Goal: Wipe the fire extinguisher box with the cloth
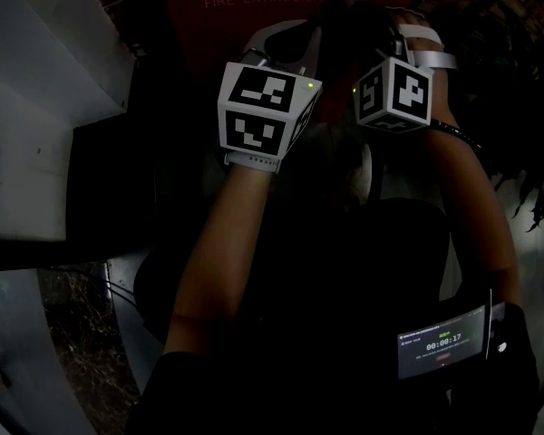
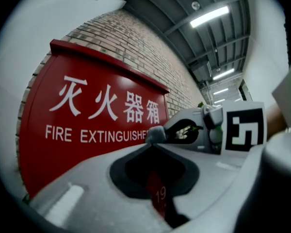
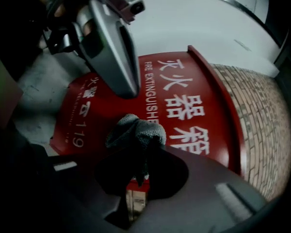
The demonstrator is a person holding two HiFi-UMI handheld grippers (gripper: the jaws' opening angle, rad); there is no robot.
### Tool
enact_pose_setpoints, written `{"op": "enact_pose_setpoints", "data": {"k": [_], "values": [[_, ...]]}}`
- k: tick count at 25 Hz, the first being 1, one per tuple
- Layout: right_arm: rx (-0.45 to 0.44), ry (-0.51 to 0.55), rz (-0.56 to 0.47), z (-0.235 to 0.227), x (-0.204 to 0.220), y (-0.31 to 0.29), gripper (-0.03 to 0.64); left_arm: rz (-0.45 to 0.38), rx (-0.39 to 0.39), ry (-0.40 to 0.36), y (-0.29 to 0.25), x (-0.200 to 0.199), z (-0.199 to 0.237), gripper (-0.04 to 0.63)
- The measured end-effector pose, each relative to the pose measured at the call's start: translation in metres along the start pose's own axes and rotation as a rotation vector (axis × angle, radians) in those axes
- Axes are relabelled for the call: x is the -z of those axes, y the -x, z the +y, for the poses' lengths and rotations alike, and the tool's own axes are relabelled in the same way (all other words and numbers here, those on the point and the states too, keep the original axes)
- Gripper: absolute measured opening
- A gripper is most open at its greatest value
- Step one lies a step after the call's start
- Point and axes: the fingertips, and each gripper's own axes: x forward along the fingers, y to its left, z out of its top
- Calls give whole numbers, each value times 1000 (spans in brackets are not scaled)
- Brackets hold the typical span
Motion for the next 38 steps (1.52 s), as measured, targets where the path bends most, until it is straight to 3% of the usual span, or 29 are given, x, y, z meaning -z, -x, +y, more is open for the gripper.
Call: {"op": "enact_pose_setpoints", "data": {"k": [7,14,23,38], "values": [[-117,9,8,62,8,-12,34,109,11,16,-17,49,-1,3],[-78,-48,-11,62,6,-14,34,204,24,56,-29,97,-3,3],[-217,-64,7,119,10,-25,34,280,19,98,-32,130,3,3],[-414,-45,32,215,14,-39,34,506,49,110,-30,231,-4,3]]}}
